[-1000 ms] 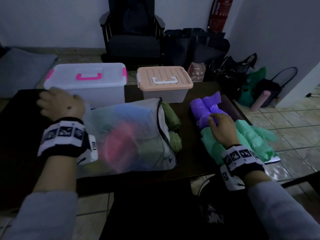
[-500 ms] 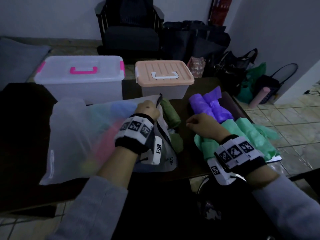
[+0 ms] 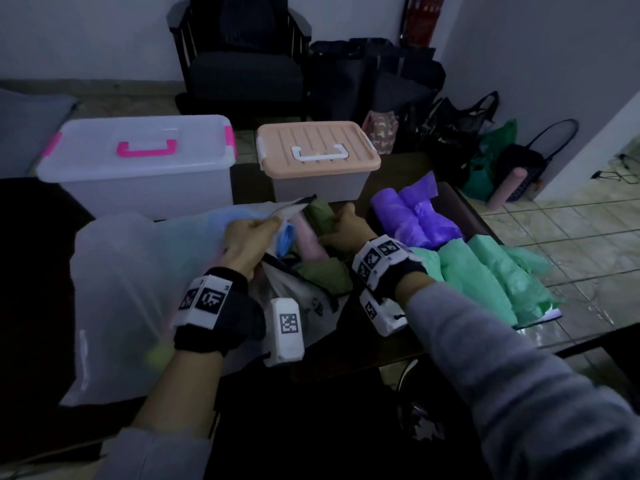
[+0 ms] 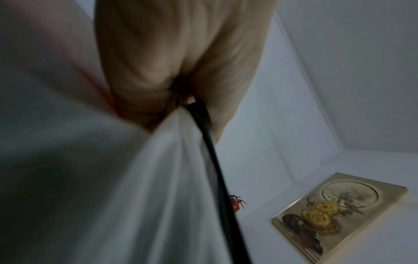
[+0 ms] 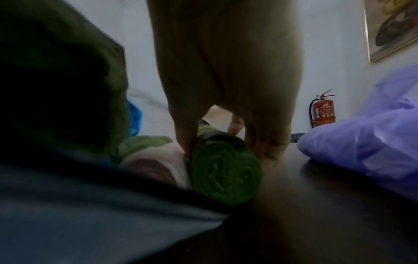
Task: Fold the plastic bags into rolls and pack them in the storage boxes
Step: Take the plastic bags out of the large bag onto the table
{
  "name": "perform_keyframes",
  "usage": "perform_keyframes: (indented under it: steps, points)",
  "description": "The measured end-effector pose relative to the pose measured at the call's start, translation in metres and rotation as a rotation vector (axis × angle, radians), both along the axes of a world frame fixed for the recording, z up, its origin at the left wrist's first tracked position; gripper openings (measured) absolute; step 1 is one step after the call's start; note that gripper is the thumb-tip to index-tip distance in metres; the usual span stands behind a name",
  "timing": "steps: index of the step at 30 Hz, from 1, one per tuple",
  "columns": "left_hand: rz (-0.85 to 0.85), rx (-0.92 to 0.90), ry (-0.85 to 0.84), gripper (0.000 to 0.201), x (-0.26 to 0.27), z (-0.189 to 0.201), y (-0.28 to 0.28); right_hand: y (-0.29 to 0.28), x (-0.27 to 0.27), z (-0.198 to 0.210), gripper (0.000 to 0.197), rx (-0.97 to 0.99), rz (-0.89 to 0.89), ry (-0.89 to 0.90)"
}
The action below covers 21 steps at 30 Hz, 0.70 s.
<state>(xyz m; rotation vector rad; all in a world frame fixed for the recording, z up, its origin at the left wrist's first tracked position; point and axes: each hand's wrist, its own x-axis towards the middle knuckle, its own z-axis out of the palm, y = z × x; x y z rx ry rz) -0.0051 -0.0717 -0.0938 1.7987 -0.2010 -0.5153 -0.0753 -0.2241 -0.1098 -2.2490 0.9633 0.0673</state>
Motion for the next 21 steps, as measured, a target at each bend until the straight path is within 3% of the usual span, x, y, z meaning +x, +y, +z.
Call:
perform_keyframes:
  steps: [5, 9, 13, 21]
  points:
    - [0.195, -0.048, -0.062, 0.025, 0.019, -0.009, 0.01, -0.002, -0.008, -0.004, 0.063, -0.007, -0.012, -0.022]
    - [0.202, -0.083, -0.034, 0.035, 0.012, -0.017, 0.013, -0.006, -0.024, -0.009, 0.057, -0.351, -0.149, 0.006]
    - [0.135, 0.029, -0.238, 0.026, -0.01, -0.022, 0.014, -0.019, -0.031, -0.029, 0.047, -0.58, -0.22, 0.104]
    - [0.118, 0.109, -0.329, 0.026, -0.017, -0.025, 0.017, -0.024, -0.049, -0.03, 0.061, -0.476, -0.164, 0.148]
